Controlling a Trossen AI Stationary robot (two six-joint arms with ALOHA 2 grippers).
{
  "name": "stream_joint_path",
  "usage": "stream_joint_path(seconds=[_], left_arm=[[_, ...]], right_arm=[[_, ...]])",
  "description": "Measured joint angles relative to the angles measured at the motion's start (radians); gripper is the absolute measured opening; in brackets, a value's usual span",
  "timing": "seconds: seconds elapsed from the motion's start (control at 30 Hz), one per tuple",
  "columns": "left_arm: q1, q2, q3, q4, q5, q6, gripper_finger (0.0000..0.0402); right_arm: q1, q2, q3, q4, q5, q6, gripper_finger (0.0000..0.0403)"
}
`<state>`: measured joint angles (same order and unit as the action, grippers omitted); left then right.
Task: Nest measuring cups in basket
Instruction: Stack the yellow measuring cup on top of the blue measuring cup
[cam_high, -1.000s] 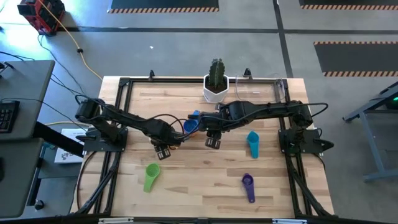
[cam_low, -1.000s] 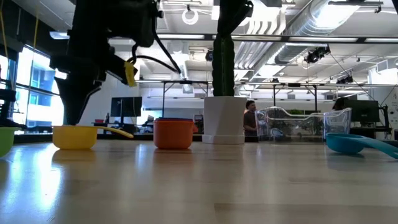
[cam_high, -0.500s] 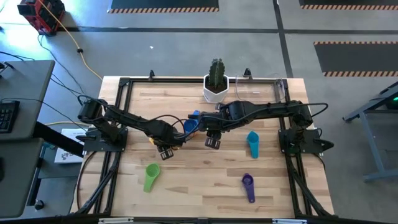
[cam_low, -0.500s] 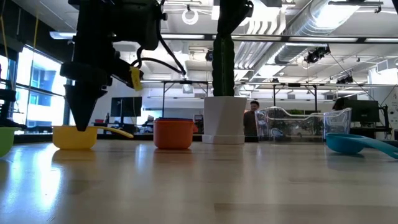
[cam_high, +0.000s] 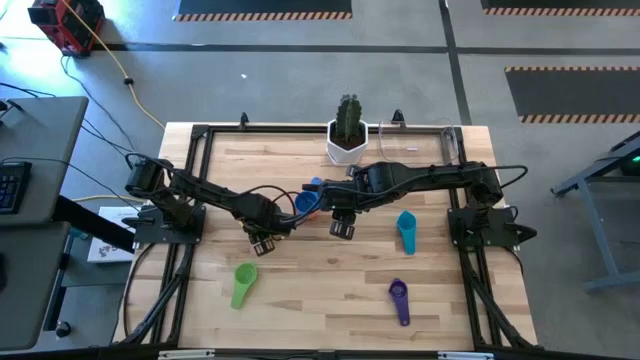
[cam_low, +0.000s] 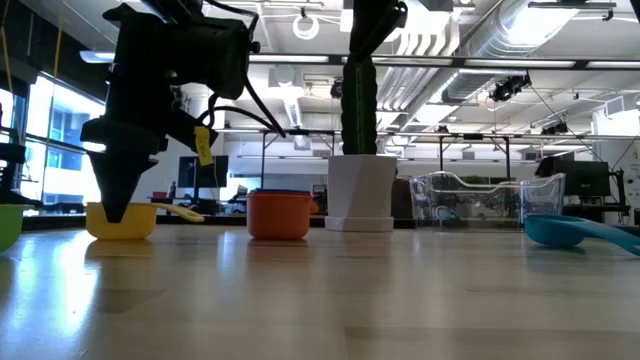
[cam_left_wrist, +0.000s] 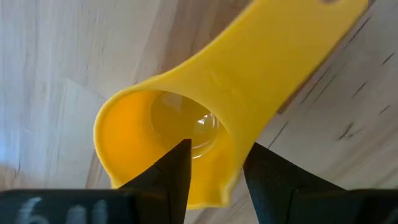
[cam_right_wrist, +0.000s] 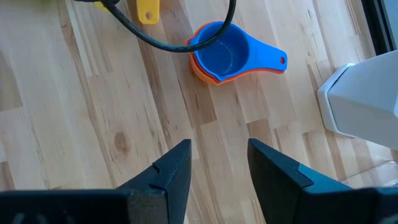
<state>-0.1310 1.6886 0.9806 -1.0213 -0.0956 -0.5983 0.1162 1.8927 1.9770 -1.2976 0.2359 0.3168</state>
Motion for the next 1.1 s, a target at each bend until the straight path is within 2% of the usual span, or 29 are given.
stream_joint_path(seconds=[0.17, 0.4, 0.77, 1.1], left_arm=[[0.0, 0.0, 0.0, 0.0, 0.001, 0.0, 0.0106], [0.0, 0.0, 0.0, 0.002, 0.043, 0.025, 0.0011], [0.0, -0.025, 0.012, -0.001, 0.095, -0.001, 0.0005], [0.043, -0.1, 0.151, 0.01, 0.07, -0.076, 0.0008]], right_arm=[[0.0, 0.0, 0.0, 0.0, 0.0, -0.001, 0.0149], [0.0, 0.0, 0.0, 0.0, 0.0, 0.0, 0.0149], [-0.009, 0.0, 0.0, 0.0, 0.01, 0.104, 0.0149], [-0.05, 0.0, 0.0, 0.0, 0.051, 0.244, 0.0149]])
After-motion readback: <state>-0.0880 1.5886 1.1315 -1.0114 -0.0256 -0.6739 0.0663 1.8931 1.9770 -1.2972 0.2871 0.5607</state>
